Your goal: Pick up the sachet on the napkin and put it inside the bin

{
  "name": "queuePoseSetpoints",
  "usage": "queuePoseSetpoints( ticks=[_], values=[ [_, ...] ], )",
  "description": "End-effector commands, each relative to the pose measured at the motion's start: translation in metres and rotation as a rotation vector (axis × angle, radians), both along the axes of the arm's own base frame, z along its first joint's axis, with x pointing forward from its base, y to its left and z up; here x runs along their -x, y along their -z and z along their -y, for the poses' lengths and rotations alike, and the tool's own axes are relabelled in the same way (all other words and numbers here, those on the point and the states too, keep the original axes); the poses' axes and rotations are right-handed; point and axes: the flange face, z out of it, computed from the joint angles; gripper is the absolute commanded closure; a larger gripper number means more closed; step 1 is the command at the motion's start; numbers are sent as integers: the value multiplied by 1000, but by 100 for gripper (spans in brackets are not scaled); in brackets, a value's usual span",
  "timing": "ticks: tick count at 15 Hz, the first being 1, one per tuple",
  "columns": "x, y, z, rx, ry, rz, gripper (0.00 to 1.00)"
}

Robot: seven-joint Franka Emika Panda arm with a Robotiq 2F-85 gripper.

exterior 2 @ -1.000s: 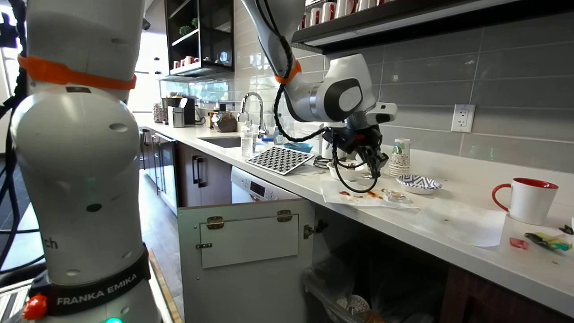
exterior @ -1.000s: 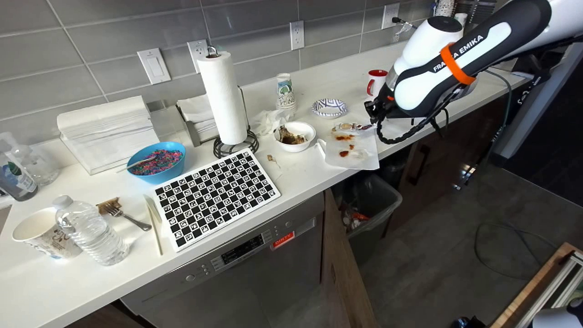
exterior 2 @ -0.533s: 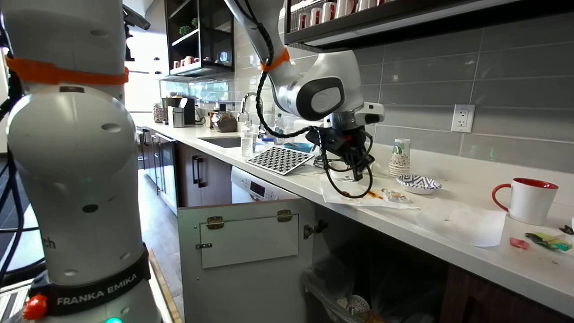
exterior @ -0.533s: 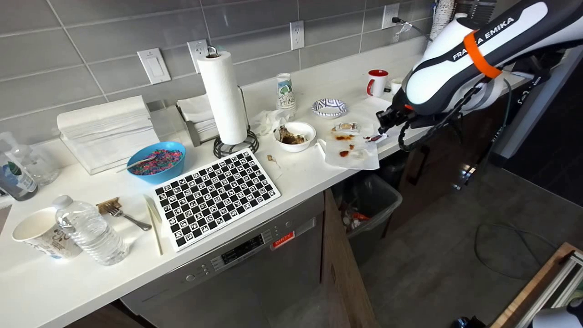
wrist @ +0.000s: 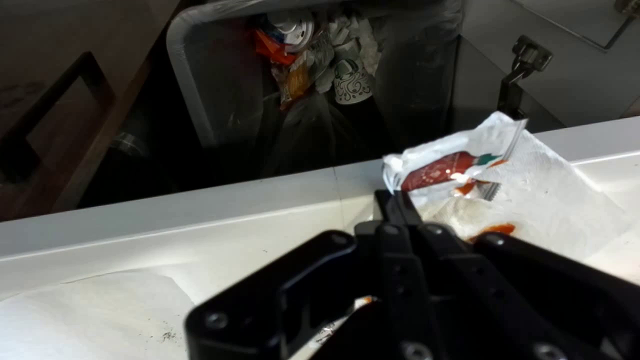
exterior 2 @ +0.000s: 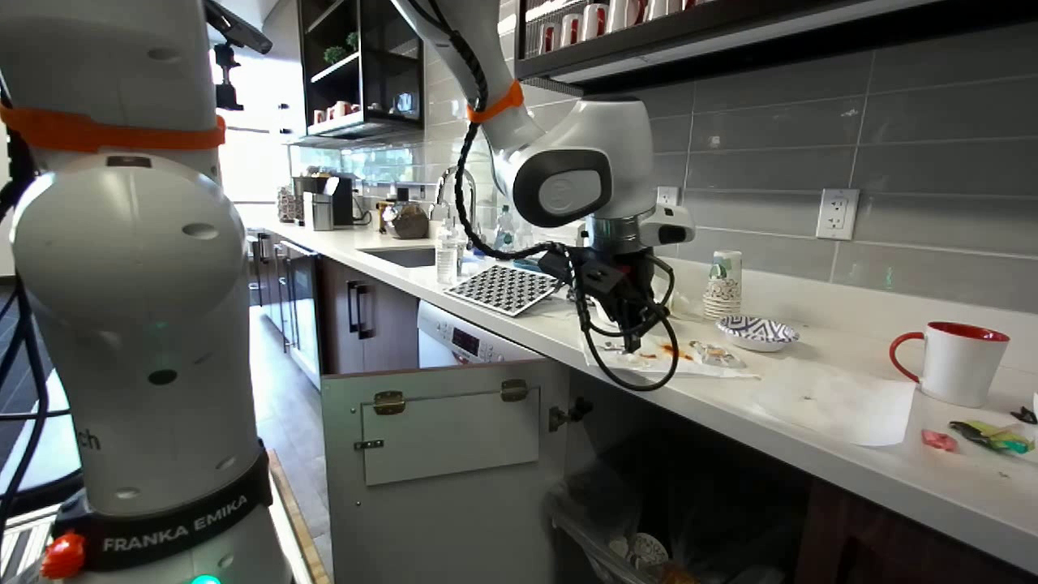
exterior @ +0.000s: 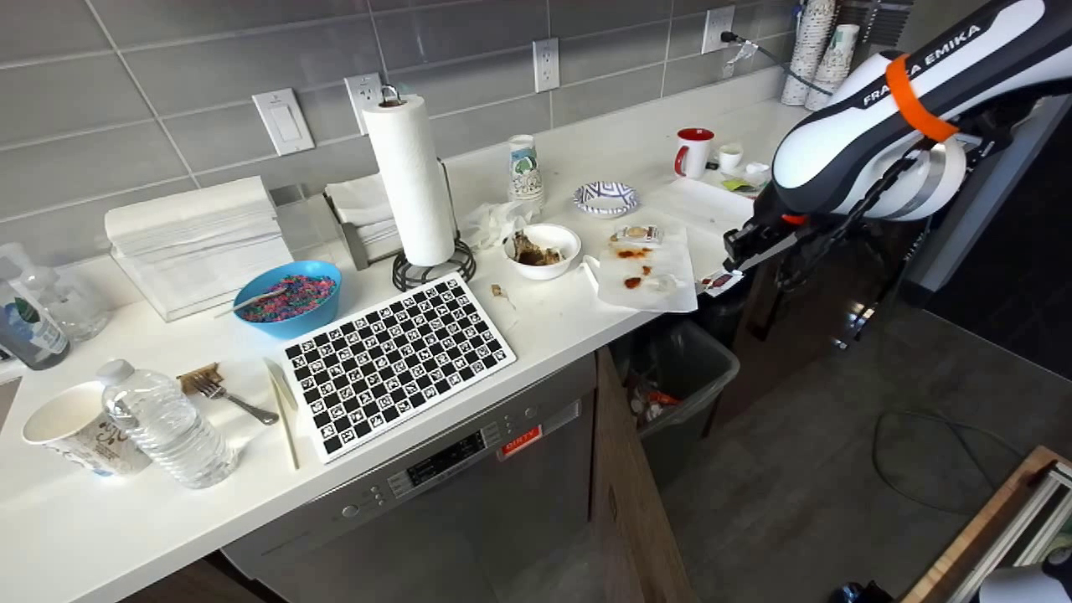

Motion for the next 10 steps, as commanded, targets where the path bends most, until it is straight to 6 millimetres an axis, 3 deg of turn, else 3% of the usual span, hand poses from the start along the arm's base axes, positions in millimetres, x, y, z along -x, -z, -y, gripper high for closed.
queuePoseSetpoints(
  ticks=[1,3,10],
  values=[
    [1,0,0,0,-1,-1,99],
    [1,0,0,0,-1,-1,100],
    [32,39,7,-43,-2,-27,100]
  ],
)
